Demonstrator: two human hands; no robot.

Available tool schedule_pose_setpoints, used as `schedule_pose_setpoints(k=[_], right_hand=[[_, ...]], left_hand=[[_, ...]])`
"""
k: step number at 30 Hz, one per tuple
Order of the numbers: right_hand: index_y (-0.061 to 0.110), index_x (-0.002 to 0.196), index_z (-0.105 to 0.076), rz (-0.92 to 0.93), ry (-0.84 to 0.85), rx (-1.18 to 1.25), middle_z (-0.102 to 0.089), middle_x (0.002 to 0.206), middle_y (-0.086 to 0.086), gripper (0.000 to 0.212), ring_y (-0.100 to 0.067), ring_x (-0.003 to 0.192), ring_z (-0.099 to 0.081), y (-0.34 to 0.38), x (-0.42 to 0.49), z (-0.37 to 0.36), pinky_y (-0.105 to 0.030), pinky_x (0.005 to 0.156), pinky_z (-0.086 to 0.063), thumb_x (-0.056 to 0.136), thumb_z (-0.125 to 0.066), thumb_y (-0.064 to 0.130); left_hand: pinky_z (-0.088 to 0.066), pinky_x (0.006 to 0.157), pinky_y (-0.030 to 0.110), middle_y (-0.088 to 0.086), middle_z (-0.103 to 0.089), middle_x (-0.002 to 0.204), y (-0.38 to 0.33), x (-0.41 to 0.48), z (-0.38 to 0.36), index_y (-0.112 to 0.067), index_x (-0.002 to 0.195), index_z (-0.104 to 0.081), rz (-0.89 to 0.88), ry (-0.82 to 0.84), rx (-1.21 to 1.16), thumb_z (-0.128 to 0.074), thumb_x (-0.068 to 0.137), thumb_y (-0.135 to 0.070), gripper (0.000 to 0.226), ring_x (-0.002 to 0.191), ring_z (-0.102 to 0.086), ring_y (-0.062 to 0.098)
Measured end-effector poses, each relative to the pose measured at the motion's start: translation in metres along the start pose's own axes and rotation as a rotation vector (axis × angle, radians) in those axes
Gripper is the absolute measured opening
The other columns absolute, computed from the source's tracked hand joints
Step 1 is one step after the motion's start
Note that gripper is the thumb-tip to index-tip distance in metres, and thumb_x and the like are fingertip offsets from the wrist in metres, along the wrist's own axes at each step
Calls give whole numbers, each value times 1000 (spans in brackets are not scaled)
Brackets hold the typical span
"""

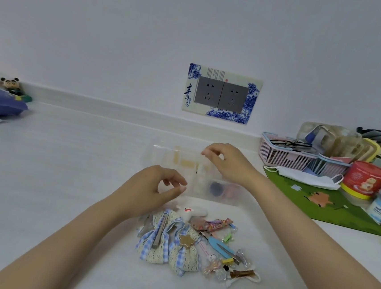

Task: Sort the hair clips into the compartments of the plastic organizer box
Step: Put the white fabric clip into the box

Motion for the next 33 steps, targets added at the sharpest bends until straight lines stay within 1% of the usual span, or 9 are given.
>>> schedule_pose_setpoints(k=[2, 5, 7, 10, 13, 16, 20, 27, 33], right_hand=[[21, 86, -70, 64, -56, 19, -69, 96, 5, 44, -14, 99, -55, 4, -8, 4, -39, 101, -35, 98, -33, 41], [21, 85, -73, 71, 58, -112, -68, 100, 2, 62, -10, 112, -52, 9, -18, -6, -38, 117, -11, 98, -18, 48], [16, 93, -72, 37, 144, -210, -66, 111, -1, 69, -8, 125, -43, 5, -21, -14, -35, 118, 4, 97, -12, 48], [7, 92, -72, 50, 169, -315, -67, 111, -3, 78, -7, 128, -38, 8, -22, -19, -31, 116, 10, 96, -7, 50], [12, 93, -72, 87, 65, -213, -69, 104, -3, 65, -11, 118, -48, 18, -29, -11, -32, 116, -1, 99, -16, 45], [20, 90, -70, 157, -155, 32, -69, 97, 8, 38, -7, 100, -56, 23, -50, 4, -31, 103, -31, 97, -37, 39], [21, 92, -70, 31, -140, 388, -67, 91, 9, 13, -2, 87, -60, 18, -77, 3, -17, 85, -43, 89, -59, 27], [14, 100, -63, -98, -125, 884, -72, 85, -2, 21, -11, 69, -70, 24, -80, 0, -20, 62, -55, 81, -66, 4], [18, 97, -60, -220, -293, 741, -73, 88, -12, 16, -14, 74, -68, 4, -51, 29, -29, 66, -52, 84, -65, 9]], left_hand=[[-44, 83, 23, -20, -67, 95, -3, 0, -4, -35, 98, -68, -5, 37, 13, -57, 85, -47, 20, 95, -52, -4], [-45, 86, 26, -20, -66, 94, -5, 0, -10, -36, 94, -69, -11, 96, 56, -59, 81, -54, 24, 96, -52, -2], [-44, 86, 25, -18, -64, 98, -2, -2, -13, -37, 93, -68, 24, 141, 76, -61, 76, -60, 29, 98, -52, -1], [-39, 86, 24, -18, -61, 98, -1, -3, -18, -40, 87, -67, 39, 175, 123, -63, 68, -68, 34, 100, -47, 1], [-33, 87, 25, -21, -53, 92, -3, -3, -22, -38, 89, -63, 47, 214, 171, -69, 67, -62, 33, 100, -41, 6], [-35, 88, 26, -21, -49, 89, -5, -3, -23, -34, 84, -60, 53, 213, 145, -73, 70, -50, 25, 101, -45, 11], [-43, 79, 26, -14, -66, 85, -7, -2, -9, -29, 78, -71, 89, -29, -161, -76, 71, -43, 17, 90, -57, 3], [-36, 66, 10, -21, -67, 70, -20, 0, -4, -30, 82, -74, 22, -230, -320, -75, 72, -40, 14, 73, -55, -1], [-30, 95, 17, -23, -51, 119, -13, 5, 3, -33, 125, -53, -49, -306, -2, -45, 83, -58, 49, 113, -41, -5]])
Point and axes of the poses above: each hand's wrist, its own x-axis towards the middle knuckle, its own z-axis out of the back of the hand, y = z × x, the point moved 5 cm from there along x, towards the middle knuckle
